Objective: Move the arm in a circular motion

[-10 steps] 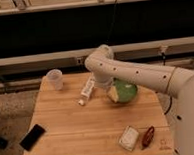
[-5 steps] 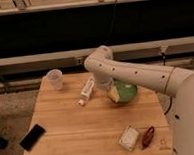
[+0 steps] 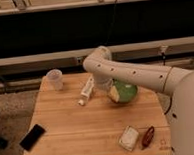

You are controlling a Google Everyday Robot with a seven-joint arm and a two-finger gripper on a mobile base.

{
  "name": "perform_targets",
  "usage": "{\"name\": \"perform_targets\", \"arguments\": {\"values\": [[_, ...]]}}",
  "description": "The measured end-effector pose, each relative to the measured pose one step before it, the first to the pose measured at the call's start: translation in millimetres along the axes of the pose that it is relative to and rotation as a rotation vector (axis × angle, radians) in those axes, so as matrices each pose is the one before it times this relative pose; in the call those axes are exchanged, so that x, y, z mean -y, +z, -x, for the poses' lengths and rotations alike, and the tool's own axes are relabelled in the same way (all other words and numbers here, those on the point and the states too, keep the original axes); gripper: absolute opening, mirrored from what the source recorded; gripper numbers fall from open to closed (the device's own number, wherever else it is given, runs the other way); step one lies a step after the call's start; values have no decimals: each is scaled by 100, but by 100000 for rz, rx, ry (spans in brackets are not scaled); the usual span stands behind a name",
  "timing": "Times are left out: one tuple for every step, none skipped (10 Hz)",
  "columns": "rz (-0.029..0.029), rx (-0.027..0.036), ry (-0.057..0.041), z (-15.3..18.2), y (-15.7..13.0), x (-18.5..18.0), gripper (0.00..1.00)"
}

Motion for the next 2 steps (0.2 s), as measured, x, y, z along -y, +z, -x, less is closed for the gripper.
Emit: {"name": "perform_targets", "arguments": {"values": [[313, 82, -623, 45, 72, 29, 80], [280, 34, -1302, 128, 46, 84, 80]]}}
